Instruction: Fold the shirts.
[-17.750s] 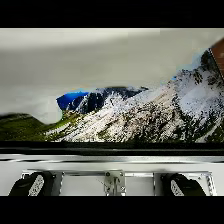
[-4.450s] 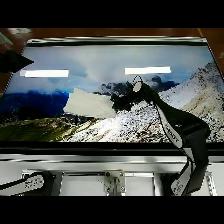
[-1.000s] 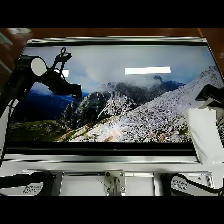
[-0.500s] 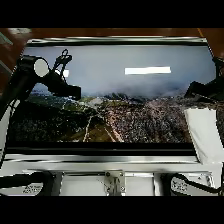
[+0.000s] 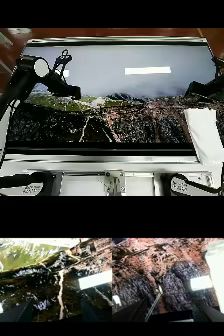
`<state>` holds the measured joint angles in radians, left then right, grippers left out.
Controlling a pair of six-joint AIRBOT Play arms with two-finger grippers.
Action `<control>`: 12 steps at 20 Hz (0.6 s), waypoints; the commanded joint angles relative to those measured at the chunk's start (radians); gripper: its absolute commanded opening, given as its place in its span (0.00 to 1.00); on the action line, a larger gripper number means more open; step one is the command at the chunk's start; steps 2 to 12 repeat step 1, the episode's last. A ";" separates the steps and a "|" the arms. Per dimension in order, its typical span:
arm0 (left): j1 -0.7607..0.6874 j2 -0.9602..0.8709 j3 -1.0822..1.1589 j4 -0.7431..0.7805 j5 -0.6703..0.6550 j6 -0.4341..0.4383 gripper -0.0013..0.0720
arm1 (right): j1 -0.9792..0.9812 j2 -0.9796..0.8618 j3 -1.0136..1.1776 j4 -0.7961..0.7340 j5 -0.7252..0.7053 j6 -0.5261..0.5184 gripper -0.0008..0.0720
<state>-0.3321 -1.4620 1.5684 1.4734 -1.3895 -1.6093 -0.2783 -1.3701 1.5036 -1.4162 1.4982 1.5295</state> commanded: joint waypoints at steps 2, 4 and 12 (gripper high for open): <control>-0.001 -0.001 0.000 0.000 0.000 -0.001 0.98 | 0.001 0.000 0.001 0.000 0.000 0.000 0.93; -0.001 -0.001 0.000 0.000 0.000 -0.001 0.98 | 0.001 0.000 0.001 0.000 0.000 0.000 0.93; -0.001 -0.001 0.000 0.000 0.000 -0.001 0.98 | 0.001 0.000 0.001 0.000 0.000 0.000 0.93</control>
